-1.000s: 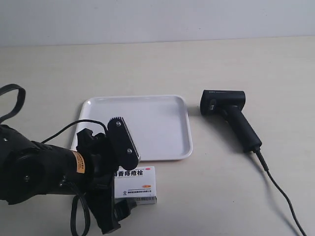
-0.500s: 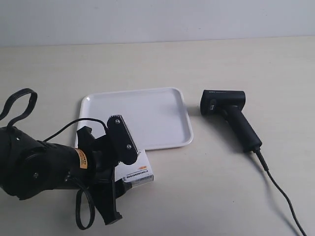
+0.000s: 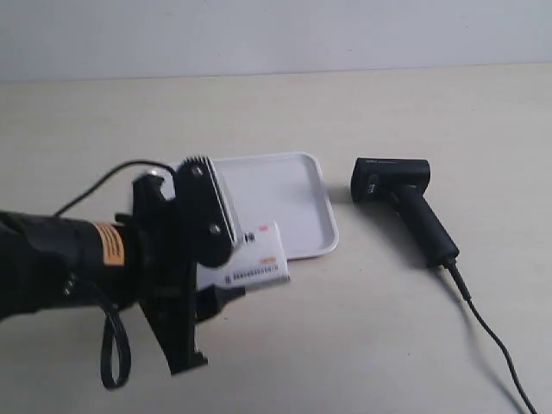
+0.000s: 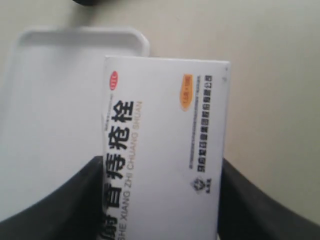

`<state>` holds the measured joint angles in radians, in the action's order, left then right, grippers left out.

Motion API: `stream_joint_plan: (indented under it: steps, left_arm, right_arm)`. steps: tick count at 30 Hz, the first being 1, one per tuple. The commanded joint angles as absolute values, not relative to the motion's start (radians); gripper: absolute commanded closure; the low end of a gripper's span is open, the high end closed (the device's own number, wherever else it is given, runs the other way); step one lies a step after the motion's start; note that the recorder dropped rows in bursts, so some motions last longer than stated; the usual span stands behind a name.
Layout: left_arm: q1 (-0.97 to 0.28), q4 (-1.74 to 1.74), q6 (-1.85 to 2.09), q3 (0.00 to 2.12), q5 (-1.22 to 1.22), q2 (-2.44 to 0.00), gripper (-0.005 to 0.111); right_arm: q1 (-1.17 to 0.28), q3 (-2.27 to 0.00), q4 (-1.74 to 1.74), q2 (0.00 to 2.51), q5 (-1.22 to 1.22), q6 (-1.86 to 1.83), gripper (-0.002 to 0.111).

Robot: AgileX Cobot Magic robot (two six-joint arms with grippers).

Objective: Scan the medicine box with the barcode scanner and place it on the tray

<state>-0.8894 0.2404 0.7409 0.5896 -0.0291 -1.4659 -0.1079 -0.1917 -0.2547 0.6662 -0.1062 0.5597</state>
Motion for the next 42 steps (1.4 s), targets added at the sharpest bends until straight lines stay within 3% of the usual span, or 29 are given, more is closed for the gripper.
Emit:
stream_joint_plan:
  steps: [1,3,5,8,15,19,26,28,35,37,39,42]
  left_arm:
    - [-0.758,0.239,0.785,0.653,-0.096,-1.398,0.107]
    - [-0.698,0.247,0.808,0.689,-0.141,-1.412,0.107]
    - [-0.664,0.275,0.838,0.716,-0.152,-1.451,0.107]
    - [-0.645,0.369,0.958,0.756,-0.189,-1.523,0.107]
    - [-0.554,0.879,1.491,0.853,-0.351,-1.652,0.107]
    - [-0.444,1.221,1.879,0.871,-0.55,-1.663,0.107]
    - [-0.391,1.26,1.969,0.871,-0.547,-1.687,0.107]
    - [-0.391,1.26,1.98,0.871,-0.545,-1.709,0.107]
    - [-0.391,1.26,1.98,0.871,-0.476,-1.723,0.107]
    - [-0.391,1.26,2.004,0.871,-0.48,-1.723,0.107]
    - [-0.391,1.26,2.053,0.871,-0.491,-1.723,0.107]
    - [-0.391,1.266,2.096,0.871,-0.496,-1.723,0.107]
  right_arm:
    - [-0.262,-0.327,-0.356,0.929,-0.098,0.604,0.108]
    - [-0.326,-0.406,-0.374,1.092,-0.075,0.586,0.107]
    - [-0.367,-0.501,-0.374,1.245,0.023,0.581,0.099]
    - [-0.385,-0.62,-0.374,1.421,0.144,0.579,0.081]
    - [-0.44,-0.743,-0.374,1.645,0.119,0.522,0.033]
    - [-0.447,-0.785,-0.374,1.721,0.107,0.47,0.022]
    - [-0.442,-0.903,-0.387,1.9,0.166,0.442,0.024]
    - [-0.442,-0.906,-0.403,1.926,0.124,0.428,0.03]
    - [-0.442,-0.906,-0.476,1.89,0.19,0.357,0.089]
    - [-0.442,-0.906,-0.508,1.814,0.267,0.357,0.1]
    - [-0.442,-0.904,-0.565,1.727,0.329,0.357,0.108]
    - [-0.458,-0.892,-0.554,1.644,0.349,0.274,0.108]
